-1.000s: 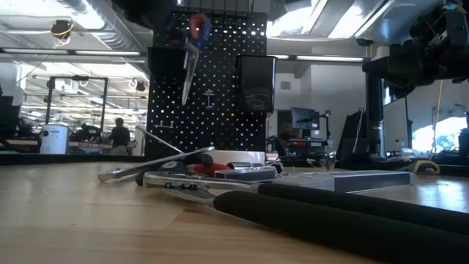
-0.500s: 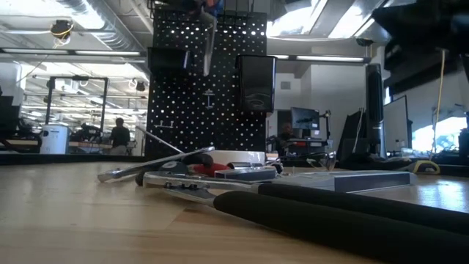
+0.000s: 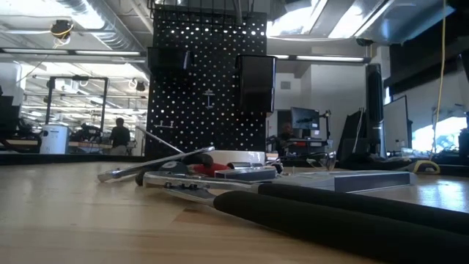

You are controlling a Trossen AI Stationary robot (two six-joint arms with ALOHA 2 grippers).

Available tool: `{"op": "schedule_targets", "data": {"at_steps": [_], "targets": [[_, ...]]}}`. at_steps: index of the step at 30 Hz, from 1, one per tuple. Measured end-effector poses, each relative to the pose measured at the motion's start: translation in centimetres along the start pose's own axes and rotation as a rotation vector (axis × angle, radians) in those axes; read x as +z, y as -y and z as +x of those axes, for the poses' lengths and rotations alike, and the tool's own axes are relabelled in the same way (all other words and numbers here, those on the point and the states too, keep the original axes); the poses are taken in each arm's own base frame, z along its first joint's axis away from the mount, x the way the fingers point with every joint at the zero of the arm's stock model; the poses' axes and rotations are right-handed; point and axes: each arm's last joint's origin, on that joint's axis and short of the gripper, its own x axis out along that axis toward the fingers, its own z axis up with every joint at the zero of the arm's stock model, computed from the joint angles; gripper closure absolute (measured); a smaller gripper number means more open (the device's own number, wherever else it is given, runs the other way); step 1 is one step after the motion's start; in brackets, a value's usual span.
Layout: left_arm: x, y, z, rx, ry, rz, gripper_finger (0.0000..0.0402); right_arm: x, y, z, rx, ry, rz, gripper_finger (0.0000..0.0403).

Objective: Hang tools onto peg board
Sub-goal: Hang the blue scissors on the peg board

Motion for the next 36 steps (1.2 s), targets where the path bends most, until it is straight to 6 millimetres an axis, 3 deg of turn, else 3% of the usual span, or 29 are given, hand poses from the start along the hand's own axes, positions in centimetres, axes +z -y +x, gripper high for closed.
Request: {"op": "schedule_targets", "data": {"at_steps": [7,12,17,23,27,36], "targets": [[0.0,0.0,0.0,-0.003,-0.001,0.035,0.0369,-1.9,-2.4,5.7,-0.043,-0.219,-0.212,0.0395],[-0.2,0.1,0.0,-0.001,-0.018,0.057,0.0372,-3.4,-3.5,8.0,-0.07,-0.38,-0.267,0.0395],[-0.3,0.2,0.0,0.009,-0.03,0.055,0.0368,-5.1,-3.9,9.0,-0.18,-0.525,-0.221,0.0366],[-0.4,0.1,0.0,0.037,-0.052,0.057,0.0373,-6.9,-4.7,9.3,-0.08,-0.65,-0.109,0.0277],[-0.4,0.1,0.0,0.044,-0.056,0.051,0.037,-8.0,-5.2,9.6,-0.049,-0.657,-0.047,0.0238],[-0.5,0.1,0.0,0.042,-0.06,0.049,0.0368,-9.3,-6.0,10.7,-0.011,-0.584,0.003,0.0224]]}}
